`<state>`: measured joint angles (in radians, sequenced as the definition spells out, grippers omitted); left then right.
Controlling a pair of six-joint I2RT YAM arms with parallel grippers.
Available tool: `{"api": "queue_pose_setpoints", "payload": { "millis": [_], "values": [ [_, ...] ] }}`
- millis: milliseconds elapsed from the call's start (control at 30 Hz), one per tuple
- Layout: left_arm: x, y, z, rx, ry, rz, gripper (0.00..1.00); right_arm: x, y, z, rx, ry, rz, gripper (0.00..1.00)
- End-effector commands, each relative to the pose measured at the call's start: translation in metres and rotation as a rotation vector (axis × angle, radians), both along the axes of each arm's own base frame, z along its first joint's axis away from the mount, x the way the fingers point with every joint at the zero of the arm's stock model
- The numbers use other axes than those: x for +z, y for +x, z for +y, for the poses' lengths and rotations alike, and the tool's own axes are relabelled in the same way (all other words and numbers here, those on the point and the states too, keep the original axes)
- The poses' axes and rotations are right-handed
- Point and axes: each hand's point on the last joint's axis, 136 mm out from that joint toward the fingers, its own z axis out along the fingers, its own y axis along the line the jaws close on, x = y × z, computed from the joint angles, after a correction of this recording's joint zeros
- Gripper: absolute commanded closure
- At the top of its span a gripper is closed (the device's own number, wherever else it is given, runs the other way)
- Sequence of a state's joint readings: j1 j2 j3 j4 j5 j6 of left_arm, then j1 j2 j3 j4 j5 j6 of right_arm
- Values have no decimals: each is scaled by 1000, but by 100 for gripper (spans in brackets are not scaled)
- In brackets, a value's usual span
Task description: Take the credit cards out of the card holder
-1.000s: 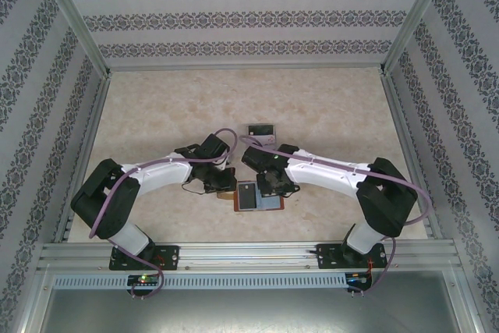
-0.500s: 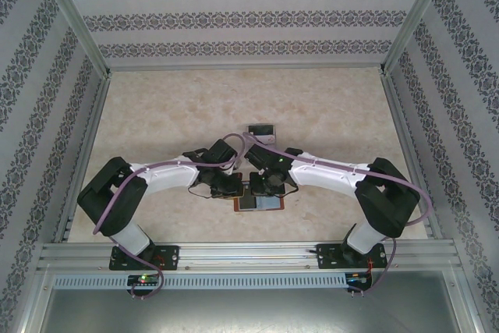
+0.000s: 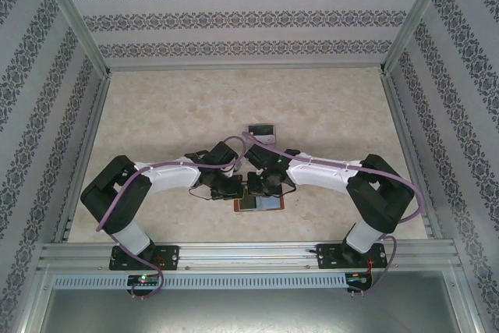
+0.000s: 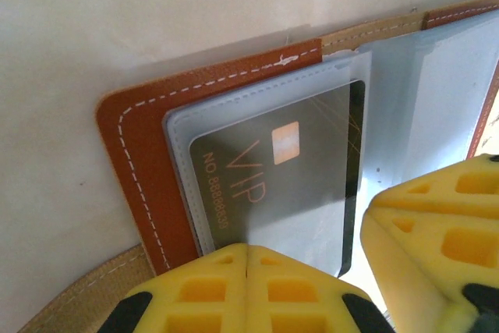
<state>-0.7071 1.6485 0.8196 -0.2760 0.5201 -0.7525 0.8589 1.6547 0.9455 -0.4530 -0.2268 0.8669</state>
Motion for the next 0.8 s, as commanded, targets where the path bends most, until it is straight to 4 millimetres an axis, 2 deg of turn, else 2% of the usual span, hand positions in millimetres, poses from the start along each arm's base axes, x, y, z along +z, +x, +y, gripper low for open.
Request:
{"api": "queue_pose_setpoints", "payload": {
  "millis": [0, 367, 600, 767],
  "values": [
    [-12, -7, 6, -3, 38, 20, 100, -7, 1, -2, -19, -4, 20, 83],
    [-13, -8, 7, -2, 42, 21, 100, -14, 1, -3, -20, -12, 27, 80],
    [-12, -9, 8, -2, 43, 19, 100, -23, -2, -8, -20, -43, 39, 76],
    [-13, -10, 10, 1, 50, 20, 100, -20, 0, -17, -22, -83, 19, 72]
  ]
}}
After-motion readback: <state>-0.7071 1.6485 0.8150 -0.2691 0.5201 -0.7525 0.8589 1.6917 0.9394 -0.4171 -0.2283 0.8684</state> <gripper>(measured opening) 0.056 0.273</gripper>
